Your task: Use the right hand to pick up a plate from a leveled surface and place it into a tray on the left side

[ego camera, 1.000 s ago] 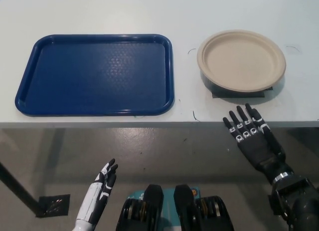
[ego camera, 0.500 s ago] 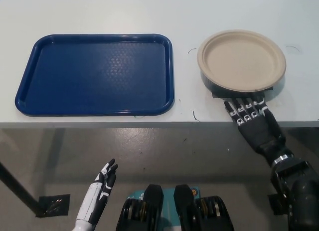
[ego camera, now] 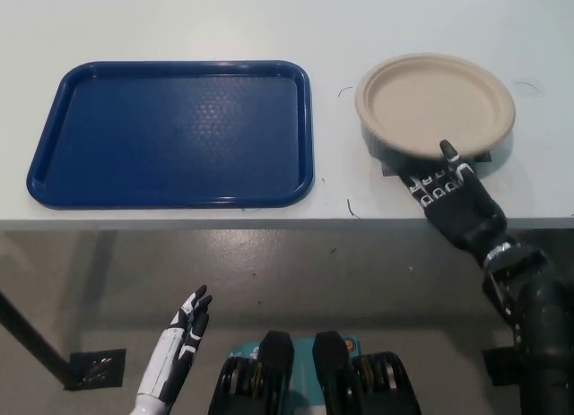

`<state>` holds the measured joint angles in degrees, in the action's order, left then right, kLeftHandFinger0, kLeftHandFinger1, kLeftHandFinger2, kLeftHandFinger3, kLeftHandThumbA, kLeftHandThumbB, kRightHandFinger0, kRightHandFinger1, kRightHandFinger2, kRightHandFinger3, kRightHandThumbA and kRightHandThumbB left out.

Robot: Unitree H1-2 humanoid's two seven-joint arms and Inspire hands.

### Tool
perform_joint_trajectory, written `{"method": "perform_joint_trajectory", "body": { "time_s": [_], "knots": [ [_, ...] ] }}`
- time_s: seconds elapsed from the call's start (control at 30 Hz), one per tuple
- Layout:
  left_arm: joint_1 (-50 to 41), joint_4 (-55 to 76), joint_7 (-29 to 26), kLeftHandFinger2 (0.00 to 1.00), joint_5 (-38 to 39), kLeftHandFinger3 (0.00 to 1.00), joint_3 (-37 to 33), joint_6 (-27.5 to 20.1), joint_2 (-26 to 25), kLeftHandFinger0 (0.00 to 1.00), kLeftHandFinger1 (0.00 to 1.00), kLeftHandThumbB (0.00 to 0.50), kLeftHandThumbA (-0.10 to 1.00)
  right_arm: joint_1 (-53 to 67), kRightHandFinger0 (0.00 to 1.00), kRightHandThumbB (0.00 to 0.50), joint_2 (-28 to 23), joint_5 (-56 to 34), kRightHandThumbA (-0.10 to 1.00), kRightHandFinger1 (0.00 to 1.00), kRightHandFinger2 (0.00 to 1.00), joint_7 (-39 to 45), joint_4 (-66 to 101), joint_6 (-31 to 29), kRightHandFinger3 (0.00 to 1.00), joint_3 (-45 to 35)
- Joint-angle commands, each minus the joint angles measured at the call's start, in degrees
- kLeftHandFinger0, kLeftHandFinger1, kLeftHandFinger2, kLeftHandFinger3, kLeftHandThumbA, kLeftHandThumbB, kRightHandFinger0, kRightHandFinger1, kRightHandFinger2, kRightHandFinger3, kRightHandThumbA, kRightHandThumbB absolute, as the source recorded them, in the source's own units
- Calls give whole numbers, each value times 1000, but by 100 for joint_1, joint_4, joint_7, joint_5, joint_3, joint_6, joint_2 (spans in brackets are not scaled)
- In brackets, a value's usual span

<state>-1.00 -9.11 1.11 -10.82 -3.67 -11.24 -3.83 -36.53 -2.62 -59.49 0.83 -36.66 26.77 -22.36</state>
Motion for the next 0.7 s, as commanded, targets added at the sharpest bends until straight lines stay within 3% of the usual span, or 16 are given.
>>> {"method": "perform_joint_trajectory", "body": {
  "time_s": [0.0, 0.1, 0.2, 0.3, 0.67],
  "knots": [
    [123, 72, -46, 1000, 54, 1000, 3, -206, -22, 1000, 1000, 14, 1000, -721, 0, 1, -231, 674, 382, 0, 284, -1227, -609, 16, 409, 70],
    [123, 82, -47, 1000, 40, 1000, -2, -198, -30, 1000, 1000, 13, 1000, -666, 0, 0, -172, 511, 319, 33, 421, -1252, -668, 16, 659, -49],
    [121, 87, -34, 1000, 54, 1000, -7, -196, -31, 1000, 1000, 22, 1000, -551, 0, 0, -147, 370, 357, 80, 456, -1383, -526, 16, 803, -6],
    [127, 103, -29, 1000, 63, 1000, 1, -172, -41, 1000, 1000, 24, 1000, -461, 0, 0, -146, 372, 433, 106, 479, -1395, -450, 16, 795, 60],
    [128, 105, -11, 1000, 99, 1000, -5, -175, -33, 1000, 1000, 10, 1000, -186, 0, 0, -154, 320, 465, 128, 498, -1402, -15, 16, 708, 237]
  ]
}}
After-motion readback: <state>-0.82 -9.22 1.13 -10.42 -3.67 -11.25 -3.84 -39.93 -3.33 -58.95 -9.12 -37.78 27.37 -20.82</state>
